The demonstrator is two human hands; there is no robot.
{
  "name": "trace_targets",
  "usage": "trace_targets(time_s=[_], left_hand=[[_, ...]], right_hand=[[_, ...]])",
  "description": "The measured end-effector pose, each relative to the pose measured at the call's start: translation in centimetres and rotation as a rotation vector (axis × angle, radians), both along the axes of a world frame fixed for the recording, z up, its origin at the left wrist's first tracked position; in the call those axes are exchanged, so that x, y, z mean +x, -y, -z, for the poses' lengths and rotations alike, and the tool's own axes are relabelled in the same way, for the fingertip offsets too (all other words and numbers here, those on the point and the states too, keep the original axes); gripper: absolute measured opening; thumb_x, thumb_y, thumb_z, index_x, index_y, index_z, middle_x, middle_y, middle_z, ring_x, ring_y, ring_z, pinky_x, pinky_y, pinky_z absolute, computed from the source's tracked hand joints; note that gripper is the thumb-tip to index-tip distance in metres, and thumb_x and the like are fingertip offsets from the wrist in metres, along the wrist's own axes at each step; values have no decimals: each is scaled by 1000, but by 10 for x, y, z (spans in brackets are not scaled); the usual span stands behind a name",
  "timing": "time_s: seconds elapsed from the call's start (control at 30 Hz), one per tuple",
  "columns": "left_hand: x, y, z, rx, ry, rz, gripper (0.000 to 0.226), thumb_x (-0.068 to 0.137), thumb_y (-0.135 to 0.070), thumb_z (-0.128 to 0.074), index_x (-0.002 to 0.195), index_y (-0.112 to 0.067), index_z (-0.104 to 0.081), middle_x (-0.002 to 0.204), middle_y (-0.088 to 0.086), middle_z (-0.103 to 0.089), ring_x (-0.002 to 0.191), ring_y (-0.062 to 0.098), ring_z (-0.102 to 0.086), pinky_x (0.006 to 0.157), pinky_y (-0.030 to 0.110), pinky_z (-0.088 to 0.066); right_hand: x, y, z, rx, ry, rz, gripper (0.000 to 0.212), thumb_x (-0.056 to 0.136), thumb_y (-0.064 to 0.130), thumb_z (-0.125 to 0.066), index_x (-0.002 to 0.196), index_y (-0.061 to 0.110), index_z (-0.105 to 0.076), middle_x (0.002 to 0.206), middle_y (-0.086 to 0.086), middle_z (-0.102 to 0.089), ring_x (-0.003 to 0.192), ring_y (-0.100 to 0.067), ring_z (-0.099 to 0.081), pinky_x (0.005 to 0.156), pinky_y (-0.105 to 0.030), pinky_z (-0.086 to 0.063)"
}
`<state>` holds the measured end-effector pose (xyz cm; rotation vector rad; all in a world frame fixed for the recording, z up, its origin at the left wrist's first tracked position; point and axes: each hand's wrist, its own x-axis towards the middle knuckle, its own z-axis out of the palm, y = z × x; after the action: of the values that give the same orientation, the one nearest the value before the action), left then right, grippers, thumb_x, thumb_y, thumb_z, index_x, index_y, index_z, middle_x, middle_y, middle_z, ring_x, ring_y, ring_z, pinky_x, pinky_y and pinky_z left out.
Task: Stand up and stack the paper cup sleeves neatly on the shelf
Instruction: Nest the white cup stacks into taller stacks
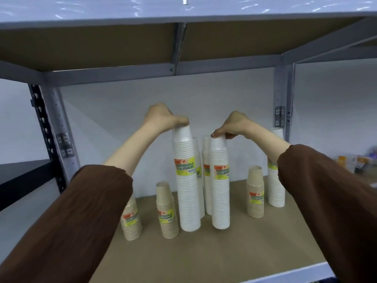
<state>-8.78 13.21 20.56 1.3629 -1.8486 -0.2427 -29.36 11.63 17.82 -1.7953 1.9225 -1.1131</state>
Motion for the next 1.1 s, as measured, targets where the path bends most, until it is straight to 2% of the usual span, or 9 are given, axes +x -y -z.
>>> trace_targets(time_s=[0.13, 0.23, 0.43, 0.5, 0.6, 0.73, 0.83, 0.97, 1.1], left_hand=[[-23, 6, 22, 43, -9, 24, 29, 65, -34, -75, 73, -10, -62, 73, 8, -58, 66, 22, -53, 59, 28, -42], [-34, 11, 38, 72, -7, 31, 32, 65, -33, -77, 75, -6, -63, 77, 8, -59, 66, 22, -53, 48, 25, -37], [-44, 21, 60, 94, -26, 25, 35, 65, -31, -79, 80, -4, -64, 84, 7, -58, 75, 23, -54, 62, 28, -39], [-45, 24, 63, 84, -22, 24, 34, 65, -32, -79, 77, -5, -62, 83, 7, -58, 75, 23, -52, 59, 27, -38], [-46, 28, 64, 69, -27, 22, 34, 65, -32, -79, 76, -5, -61, 82, 7, -56, 73, 22, -51, 49, 26, -34], [-47, 31, 64, 87, -37, 20, 49, 67, -34, -79, 97, 2, -65, 92, 9, -58, 80, 22, -52, 64, 28, -38], [-47, 35, 64, 130, -17, 32, 56, 68, -35, -78, 106, 2, -61, 111, 14, -62, 100, 28, -58, 70, 29, -40], [-46, 35, 61, 188, 22, 42, 57, 67, -34, -79, 109, 0, -60, 118, 12, -61, 103, 27, -58, 72, 29, -40], [-45, 35, 61, 189, 39, 39, 52, 69, -27, -78, 110, 1, -60, 120, 12, -61, 104, 27, -57, 73, 29, -41]], right_hand=[[4, 1, 9, 0, -8, 15, 36, 62, 26, -83, 79, 1, -64, 74, -10, -62, 52, -11, -56, 46, -17, -46], [5, 2, 14, 8, -23, 36, 39, 60, 28, -84, 80, 0, -65, 76, -11, -64, 53, -13, -58, 48, -19, -46], [4, 5, 25, -14, -18, 46, 52, 60, 28, -84, 94, -10, -69, 86, -19, -71, 68, -22, -63, 65, -29, -55], [4, 6, 26, -27, -20, 52, 52, 61, 28, -83, 95, -9, -70, 93, -20, -73, 70, -21, -64, 76, -34, -56], [4, 6, 28, -39, -9, 56, 51, 62, 29, -83, 96, -8, -70, 95, -21, -73, 71, -21, -64, 81, -36, -57], [4, 5, 29, -31, 13, 54, 51, 64, 26, -82, 98, -9, -68, 97, -21, -72, 73, -22, -65, 84, -38, -58], [4, 3, 28, 0, -2, 33, 54, 66, 28, -81, 103, -8, -66, 102, -21, -71, 76, -21, -64, 87, -37, -56], [4, 0, 26, 45, -46, 6, 58, 67, 33, -79, 107, -6, -65, 107, -20, -70, 80, -20, -60, 89, -35, -53], [7, -2, 26, 51, -66, -9, 52, 69, 24, -78, 108, -8, -64, 109, -21, -69, 79, -20, -60, 87, -35, -53]])
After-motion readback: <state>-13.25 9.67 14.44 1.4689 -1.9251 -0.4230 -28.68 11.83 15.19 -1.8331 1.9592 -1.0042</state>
